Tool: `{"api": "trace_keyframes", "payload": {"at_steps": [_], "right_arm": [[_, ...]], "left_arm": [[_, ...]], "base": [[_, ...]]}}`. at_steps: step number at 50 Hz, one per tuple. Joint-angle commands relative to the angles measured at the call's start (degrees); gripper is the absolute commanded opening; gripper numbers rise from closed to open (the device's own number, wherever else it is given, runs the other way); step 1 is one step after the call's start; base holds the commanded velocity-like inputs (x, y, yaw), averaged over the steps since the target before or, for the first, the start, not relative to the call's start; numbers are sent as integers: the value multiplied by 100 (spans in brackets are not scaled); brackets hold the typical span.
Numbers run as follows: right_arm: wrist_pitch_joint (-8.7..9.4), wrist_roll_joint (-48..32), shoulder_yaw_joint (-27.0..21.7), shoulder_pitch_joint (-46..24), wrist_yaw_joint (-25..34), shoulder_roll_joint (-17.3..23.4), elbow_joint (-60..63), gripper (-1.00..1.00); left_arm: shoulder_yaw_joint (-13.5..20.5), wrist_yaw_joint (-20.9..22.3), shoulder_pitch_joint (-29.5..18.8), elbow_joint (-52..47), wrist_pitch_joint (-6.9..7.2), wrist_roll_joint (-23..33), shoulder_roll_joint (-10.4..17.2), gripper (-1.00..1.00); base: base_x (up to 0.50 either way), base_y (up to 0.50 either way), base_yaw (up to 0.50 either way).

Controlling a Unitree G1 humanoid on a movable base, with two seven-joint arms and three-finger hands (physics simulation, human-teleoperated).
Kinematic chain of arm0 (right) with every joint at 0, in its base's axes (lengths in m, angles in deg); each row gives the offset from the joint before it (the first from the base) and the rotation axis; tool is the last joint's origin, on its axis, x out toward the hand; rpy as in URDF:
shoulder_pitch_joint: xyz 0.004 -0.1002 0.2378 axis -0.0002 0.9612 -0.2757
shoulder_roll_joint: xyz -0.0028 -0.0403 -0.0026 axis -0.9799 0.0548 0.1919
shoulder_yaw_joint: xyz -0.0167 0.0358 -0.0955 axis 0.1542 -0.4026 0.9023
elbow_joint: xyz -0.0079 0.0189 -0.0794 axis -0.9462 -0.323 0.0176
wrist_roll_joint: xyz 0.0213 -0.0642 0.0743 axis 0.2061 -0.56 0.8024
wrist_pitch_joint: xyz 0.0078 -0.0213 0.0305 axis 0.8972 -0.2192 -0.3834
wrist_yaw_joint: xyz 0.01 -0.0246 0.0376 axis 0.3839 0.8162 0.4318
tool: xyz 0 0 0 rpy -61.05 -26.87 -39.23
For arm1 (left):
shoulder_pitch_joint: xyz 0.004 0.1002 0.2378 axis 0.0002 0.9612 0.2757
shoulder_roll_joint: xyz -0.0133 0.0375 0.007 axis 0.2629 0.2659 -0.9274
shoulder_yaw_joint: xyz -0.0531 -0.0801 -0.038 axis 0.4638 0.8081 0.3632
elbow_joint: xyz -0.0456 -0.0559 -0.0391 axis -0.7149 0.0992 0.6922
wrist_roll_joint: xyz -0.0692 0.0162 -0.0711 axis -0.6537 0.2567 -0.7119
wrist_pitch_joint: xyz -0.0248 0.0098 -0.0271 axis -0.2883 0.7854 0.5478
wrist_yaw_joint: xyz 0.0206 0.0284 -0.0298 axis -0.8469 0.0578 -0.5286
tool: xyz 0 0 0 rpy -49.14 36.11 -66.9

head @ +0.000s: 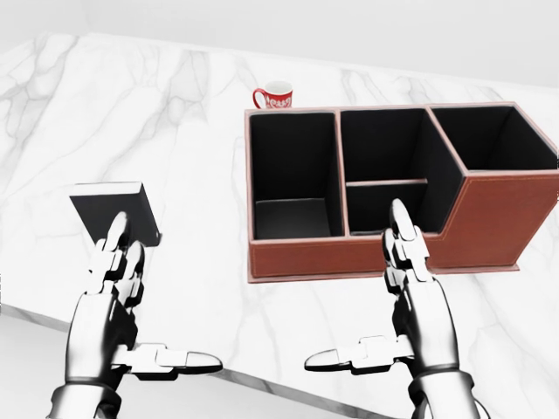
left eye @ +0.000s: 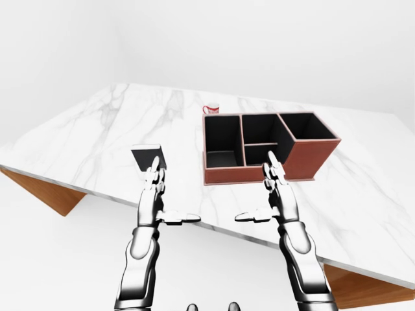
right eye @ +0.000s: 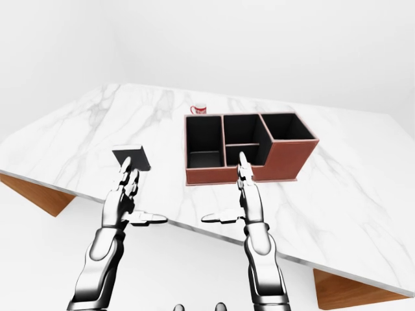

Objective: Pick up the book and place it in the right compartment of the caddy.

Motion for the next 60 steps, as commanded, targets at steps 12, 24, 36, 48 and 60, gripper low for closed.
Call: {"api": "trace_keyframes", "payload": {"at_steps": [12, 24, 36, 48, 60], "right_arm": [[-105, -19, -2, 81, -46, -9, 462, 100], [-233, -14, -22, 81, -74, -9, 57, 100], [-7, 55, -14, 93, -18, -12, 576, 100], [-233, 30, -12, 91, -48, -15, 58, 100], [-35, 4, 17, 105, -32, -14, 559, 100]], "left_arm": [[-46, 55, 304, -1002, -236, -156, -38, 100], [-87, 54, 339, -1016, -236, -140, -45, 100], [-99, 52, 341, -1012, -236, -119, -43, 100], [-95, 56, 331, -968, -236, -119, -42, 100], [-109, 64, 357, -1005, -236, -124, -45, 100]], "base": [[17, 18, 0], [18, 16, 0], [22, 2, 0], [27, -15, 0], [24, -4, 0]]}}
